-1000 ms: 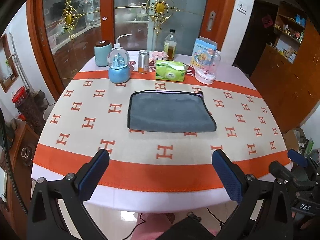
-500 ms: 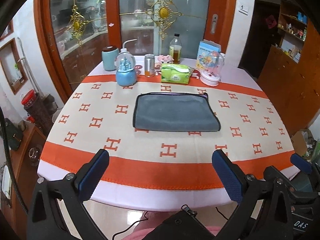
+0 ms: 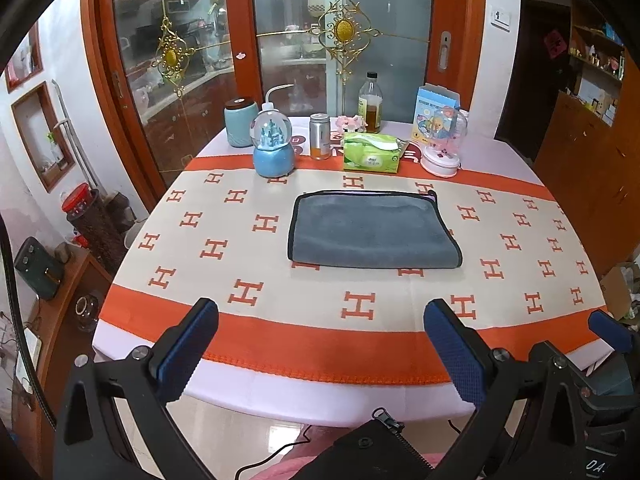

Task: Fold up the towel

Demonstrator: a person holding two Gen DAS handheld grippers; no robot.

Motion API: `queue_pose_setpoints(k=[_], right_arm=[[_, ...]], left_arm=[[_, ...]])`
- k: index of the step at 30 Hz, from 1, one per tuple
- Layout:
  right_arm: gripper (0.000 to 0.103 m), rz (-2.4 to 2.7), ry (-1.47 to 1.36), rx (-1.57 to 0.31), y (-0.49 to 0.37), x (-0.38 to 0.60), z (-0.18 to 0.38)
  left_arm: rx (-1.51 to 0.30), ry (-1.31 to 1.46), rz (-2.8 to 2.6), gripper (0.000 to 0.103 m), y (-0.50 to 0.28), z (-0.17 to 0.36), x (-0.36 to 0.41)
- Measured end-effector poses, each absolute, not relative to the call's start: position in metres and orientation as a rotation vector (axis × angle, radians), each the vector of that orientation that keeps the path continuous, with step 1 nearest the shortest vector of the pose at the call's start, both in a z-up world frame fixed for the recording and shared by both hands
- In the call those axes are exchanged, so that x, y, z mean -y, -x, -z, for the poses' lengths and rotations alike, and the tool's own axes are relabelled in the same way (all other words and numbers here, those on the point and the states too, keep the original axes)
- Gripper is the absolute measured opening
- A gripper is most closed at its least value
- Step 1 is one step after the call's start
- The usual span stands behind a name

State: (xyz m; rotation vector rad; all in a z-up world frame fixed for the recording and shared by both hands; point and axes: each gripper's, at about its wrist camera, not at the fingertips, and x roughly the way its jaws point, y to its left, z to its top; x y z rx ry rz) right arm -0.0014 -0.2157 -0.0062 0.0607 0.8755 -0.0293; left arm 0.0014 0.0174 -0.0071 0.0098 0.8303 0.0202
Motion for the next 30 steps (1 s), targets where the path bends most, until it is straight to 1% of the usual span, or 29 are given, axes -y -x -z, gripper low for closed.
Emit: queue_pose_setpoints(k=[30], right_arm=[[0.103,0.028,-0.069,-0.892,0.0022,0.2166,0.0137]], left_arm=[[-0.840,-0.044,-0.029,0.102,-0.0012,0.0103,-0.0088]])
